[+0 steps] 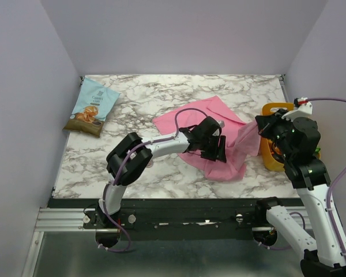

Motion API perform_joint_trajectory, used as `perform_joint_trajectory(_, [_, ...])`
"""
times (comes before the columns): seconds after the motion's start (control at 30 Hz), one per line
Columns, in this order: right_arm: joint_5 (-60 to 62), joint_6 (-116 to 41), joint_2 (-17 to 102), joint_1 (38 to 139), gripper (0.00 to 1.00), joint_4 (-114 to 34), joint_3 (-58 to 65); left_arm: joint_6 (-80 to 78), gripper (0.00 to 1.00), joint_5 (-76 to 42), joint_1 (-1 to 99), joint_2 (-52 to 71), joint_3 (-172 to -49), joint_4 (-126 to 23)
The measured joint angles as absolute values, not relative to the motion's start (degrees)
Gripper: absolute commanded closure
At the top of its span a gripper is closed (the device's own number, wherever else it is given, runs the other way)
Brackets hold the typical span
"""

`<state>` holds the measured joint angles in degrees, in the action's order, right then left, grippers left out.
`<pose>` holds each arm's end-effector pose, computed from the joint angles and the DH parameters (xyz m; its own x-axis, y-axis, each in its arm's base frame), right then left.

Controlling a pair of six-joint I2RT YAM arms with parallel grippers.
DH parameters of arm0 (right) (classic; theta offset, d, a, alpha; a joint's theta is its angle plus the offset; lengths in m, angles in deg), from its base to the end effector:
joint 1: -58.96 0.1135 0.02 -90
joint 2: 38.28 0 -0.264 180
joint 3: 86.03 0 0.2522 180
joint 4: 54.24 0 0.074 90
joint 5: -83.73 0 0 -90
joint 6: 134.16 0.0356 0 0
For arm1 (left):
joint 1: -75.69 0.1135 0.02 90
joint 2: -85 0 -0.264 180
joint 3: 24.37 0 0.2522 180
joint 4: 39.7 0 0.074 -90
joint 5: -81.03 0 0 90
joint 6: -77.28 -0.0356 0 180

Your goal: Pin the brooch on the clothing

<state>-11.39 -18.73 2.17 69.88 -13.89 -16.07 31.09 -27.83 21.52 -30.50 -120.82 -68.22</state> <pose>0.1440 0.0246 0.3884 -0.2108 0.3949 -0.8942 -0.0134 0.9135 0.4066 0.2510 -0.3673 0.1900 -0.9313 0.1708 -0.3217 0.3467 0.6864 -0.6392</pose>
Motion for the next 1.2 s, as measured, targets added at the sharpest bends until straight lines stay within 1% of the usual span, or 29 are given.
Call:
perform_joint_trajectory(0.27, [-11.4,-18.8,2.2,69.9,0.99,-13.9,-16.5,33.5,0.34,-28.3,20.1,-32.8,-124.6,-65.9])
perform_joint_trajectory(0.57, [-11.9,-18.7,1.8,69.9,0.99,-13.9,-16.5,33.8,0.34,-28.5,18.3,-36.6,-129.4,-68.4])
perform_joint_trajectory(0.67, [-12.0,-18.7,1.7,69.9,0.99,-13.9,-16.5,33.8,0.37,-28.5,17.7,-37.8,-130.6,-69.6])
perform_joint_trajectory(0.77, [-12.1,-18.7,1.6,69.9,0.99,-13.9,-16.5,33.8,0.53,-28.5,17.0,-39.0,-131.9,-70.3])
perform_joint_trajectory(0.8, [-12.1,-18.7,1.5,69.9,0.99,-13.9,-16.5,33.9,0.65,-28.5,16.8,-39.5,-132.2,-70.4])
perform_joint_trajectory(0.87, [-12.1,-18.7,1.4,69.9,0.99,-13.9,-16.5,34.0,0.76,-28.5,16.5,-40.1,-132.3,-70.4])
perform_joint_trajectory(0.9, [-12.2,-18.7,1.3,69.9,0.99,-13.9,-16.5,34.2,0.9,-28.6,16.3,-40.4,-132.3,-70.3])
perform_joint_trajectory(0.93, [-12.3,-18.7,1.3,69.9,0.99,-13.9,-16.5,34.3,0.96,-28.8,16.3,-40.7,-132.3,-70.3])
perform_joint_trajectory(0.97, [-12.4,-18.7,1.2,69.9,0.99,-13.9,-16.5,34.4,1.0,-28.9,16.2,-40.8,-132.3,-70.3])
perform_joint_trajectory(1.2, [-12.5,-18.8,0.9,69.9,0.99,-13.9,-16.5,33.3,1.0,-27.9,16.7,-40.1,-130.3,-69.7])
